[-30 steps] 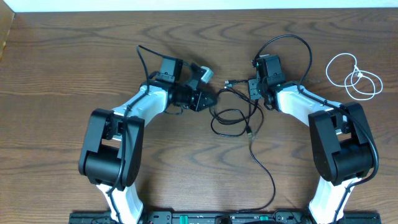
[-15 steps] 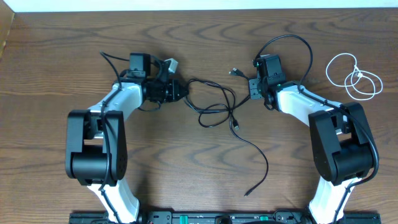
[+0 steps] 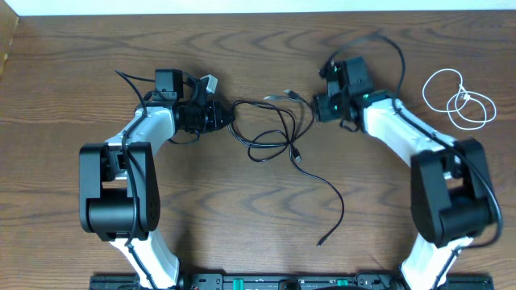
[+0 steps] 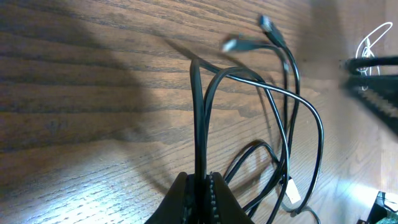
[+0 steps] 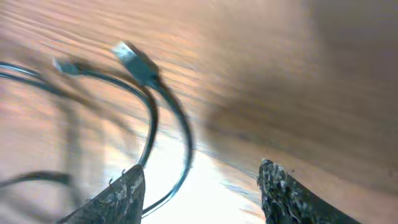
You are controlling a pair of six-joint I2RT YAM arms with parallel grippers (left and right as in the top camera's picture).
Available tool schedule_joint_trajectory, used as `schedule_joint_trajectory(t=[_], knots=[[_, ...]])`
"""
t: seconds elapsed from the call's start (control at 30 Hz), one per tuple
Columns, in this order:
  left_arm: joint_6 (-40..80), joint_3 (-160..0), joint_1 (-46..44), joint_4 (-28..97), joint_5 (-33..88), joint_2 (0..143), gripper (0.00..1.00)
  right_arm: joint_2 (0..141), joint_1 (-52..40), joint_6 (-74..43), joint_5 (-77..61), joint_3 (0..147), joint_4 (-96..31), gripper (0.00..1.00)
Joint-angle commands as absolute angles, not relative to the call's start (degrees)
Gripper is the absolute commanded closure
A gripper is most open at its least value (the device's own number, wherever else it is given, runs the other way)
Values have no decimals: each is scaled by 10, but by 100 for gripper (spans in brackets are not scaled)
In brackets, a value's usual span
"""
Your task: Untangle cables
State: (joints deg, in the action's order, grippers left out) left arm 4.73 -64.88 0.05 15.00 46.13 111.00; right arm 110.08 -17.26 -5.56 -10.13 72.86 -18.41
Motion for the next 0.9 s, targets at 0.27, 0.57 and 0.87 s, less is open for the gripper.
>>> schedule_joint_trajectory(t=[0.27,0.57,0.87], knots=[[53,-642,2,152,458,1112,78,1064,-203,-47,-241,753,-214,40],[53,-642,2,152,422,1112,77,1065,-237,-58,-248,753,-208,41],[53,-642,1,152,417,1112,77,1072,-286,-112,-227,752,-169,63]])
